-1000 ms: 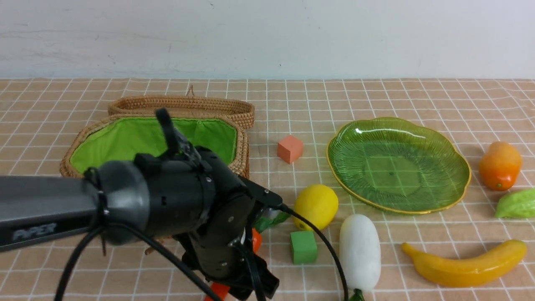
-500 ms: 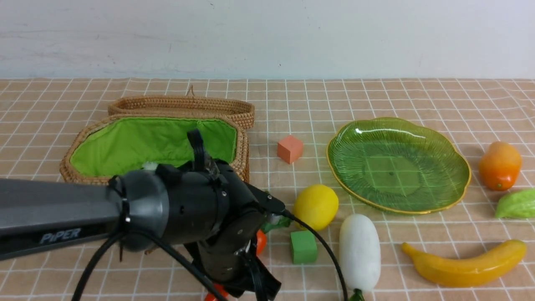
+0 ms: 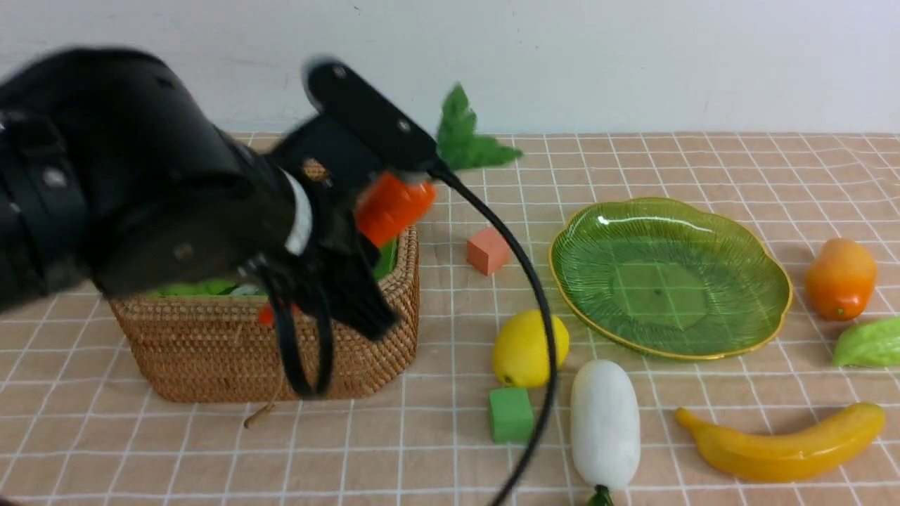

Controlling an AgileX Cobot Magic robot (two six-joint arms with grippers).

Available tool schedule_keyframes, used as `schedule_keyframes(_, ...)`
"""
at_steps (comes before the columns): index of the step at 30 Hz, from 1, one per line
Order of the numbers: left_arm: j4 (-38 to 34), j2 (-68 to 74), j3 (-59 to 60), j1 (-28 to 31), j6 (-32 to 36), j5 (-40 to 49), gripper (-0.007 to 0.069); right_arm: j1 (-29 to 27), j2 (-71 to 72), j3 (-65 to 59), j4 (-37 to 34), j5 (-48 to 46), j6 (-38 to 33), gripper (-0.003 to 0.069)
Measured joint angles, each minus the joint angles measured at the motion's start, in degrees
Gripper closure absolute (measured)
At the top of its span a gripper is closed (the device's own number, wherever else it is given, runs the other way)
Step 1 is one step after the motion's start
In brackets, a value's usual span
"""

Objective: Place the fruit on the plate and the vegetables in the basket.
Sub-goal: Use the left arm to grab a carrot and put it into the left basket, then grab the mango with your left arm and place it on the right plate

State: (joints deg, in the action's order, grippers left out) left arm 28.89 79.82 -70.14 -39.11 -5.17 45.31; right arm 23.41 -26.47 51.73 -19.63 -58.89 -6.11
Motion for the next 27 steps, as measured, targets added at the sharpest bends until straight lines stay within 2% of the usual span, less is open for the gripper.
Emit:
schedule_keyframes(2,-1.1,0.9,-1.4,4.3,7.5,-1.0,0.0377,0.0,0.0,0.0,0.0,0.1,-0.7,0.0571)
schedule_keyframes(3,-2.7,2.3,-2.3,7.9,14.5,-2.1,0.0377,0.0,0.0,0.0,0.0,0.2,-1.2,0.0571)
schedule_keyframes(4,-3.1,2.5,-2.4,8.4,14.5,-2.3,0.0377,0.0,0.0,0.0,0.0,0.2,-1.3,0.0571)
schedule_keyframes(7,-7.7,7.6,-2.8,15.4,31.2,-3.0,0.0377,0.0,0.0,0.0,0.0,0.4,-2.4,0.0571)
schedule_keyframes(10,-8.4,11.2,-2.8,18.3,38.4,-2.0,0.0377,0.0,0.0,0.1,0.0,0.4,-2.5,0.0571)
schedule_keyframes(12,-7.6,12.3,-2.8,18.7,40.2,-1.9,0.0373,0.0,0.0,0.1,0.0,0.4,-2.6,0.0571)
schedule_keyframes(14,-7.0,12.4,-2.8,18.7,40.3,-2.3,0.0353,0.0,0.0,0.1,0.0,0.4,-2.6,0.0571)
schedule_keyframes(16,-5.8,12.4,-2.8,18.7,39.4,-3.1,0.0277,0.0,0.0,0.1,0.0,0.4,-2.6,0.0571)
schedule_keyframes(17,-5.7,12.4,-2.8,18.7,39.3,-3.2,0.0269,0.0,0.0,0.1,0.0,0.4,-2.6,0.0571)
schedule_keyframes(18,-4.9,12.4,-2.9,18.7,36.4,-3.5,0.0179,0.0,0.0,0.1,0.0,0.4,-2.6,0.0570)
schedule_keyframes(20,-4.8,12.4,-2.9,18.7,34.1,-3.2,0.0137,0.0,0.0,0.1,0.3,0.4,-2.6,0.0568)
schedule_keyframes(22,-5.0,12.0,-2.9,18.7,25.9,-1.0,0.0064,0.0,0.0,0.2,1.3,0.4,-2.6,0.0567)
schedule_keyframes(24,-7.1,11.4,-2.9,18.3,17.6,0.6,0.0051,0.0,0.0,0.8,2.9,0.3,-2.3,0.0565)
schedule_keyframes(27,-13.4,10.0,-3.3,15.4,7.1,2.4,0.0123,0.0,0.0,2.5,6.3,-0.4,-0.5,0.0562)
